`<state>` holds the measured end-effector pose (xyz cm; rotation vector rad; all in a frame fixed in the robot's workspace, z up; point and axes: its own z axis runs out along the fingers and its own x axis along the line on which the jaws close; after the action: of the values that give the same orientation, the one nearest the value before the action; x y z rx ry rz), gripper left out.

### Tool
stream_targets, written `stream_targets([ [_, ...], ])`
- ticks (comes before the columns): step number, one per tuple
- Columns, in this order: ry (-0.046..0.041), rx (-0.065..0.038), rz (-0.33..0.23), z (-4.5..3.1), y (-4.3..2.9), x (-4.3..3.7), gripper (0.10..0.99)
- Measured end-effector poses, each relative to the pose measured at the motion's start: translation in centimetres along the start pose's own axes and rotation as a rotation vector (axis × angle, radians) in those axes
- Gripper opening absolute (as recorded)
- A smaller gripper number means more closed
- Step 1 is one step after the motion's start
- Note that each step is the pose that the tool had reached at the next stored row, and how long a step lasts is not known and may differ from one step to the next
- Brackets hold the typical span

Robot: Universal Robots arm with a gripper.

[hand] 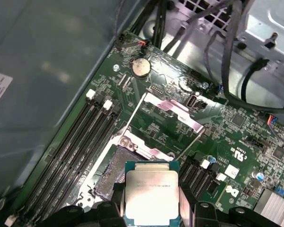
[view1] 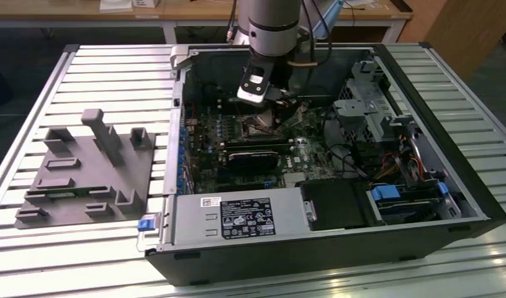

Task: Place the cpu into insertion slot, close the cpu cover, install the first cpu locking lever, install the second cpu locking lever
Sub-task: 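Place the cpu into insertion slot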

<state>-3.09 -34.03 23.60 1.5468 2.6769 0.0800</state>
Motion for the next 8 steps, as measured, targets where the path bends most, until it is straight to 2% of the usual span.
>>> stream_targets([
  [8, -0.0048, 0.001, 0.067, 0.0, 0.0, 0.0, 0.541],
])
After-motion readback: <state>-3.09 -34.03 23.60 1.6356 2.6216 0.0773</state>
